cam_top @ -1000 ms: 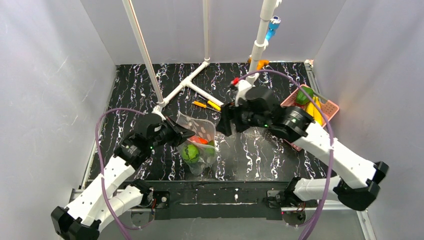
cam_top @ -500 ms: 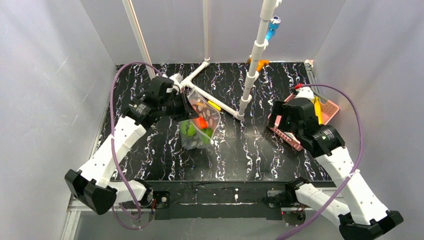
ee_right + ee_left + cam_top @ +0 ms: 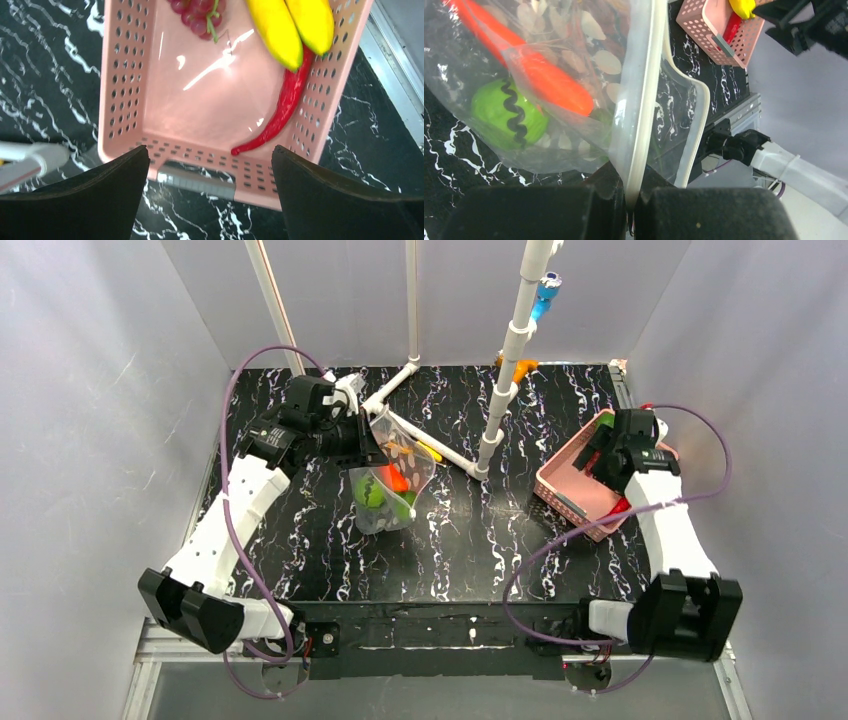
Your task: Place the food in the zip-top bag and seal the zipper
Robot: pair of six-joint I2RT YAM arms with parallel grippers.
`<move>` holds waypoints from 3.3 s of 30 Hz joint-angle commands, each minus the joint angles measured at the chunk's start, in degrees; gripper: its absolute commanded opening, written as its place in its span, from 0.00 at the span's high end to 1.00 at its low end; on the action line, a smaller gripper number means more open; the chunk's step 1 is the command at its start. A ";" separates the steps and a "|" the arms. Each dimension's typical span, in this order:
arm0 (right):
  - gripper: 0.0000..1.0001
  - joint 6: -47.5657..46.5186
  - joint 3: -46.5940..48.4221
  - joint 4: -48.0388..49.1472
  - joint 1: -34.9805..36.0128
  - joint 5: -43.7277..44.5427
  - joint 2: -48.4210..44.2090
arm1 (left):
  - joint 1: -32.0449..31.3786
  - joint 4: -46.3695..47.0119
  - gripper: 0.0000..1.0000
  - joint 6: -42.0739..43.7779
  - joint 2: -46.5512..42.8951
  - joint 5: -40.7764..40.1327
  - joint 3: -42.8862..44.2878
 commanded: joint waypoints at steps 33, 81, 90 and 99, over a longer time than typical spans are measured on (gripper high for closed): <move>0.02 -13.50 22.69 -5.77 -9.24 17.52 47.48 | 2.39 9.79 1.00 5.47 -9.67 0.55 -15.03; 0.73 1.44 -2.26 -16.56 20.91 -24.02 -14.60 | 3.53 14.65 1.00 7.27 -3.23 6.64 -18.13; 0.75 6.38 1.58 -18.77 47.71 -26.72 -14.64 | 3.44 15.95 1.00 9.08 -2.53 6.66 -19.01; 0.73 0.12 27.00 -26.01 55.54 -37.93 4.16 | 2.13 17.35 1.00 11.13 -5.03 4.14 -20.31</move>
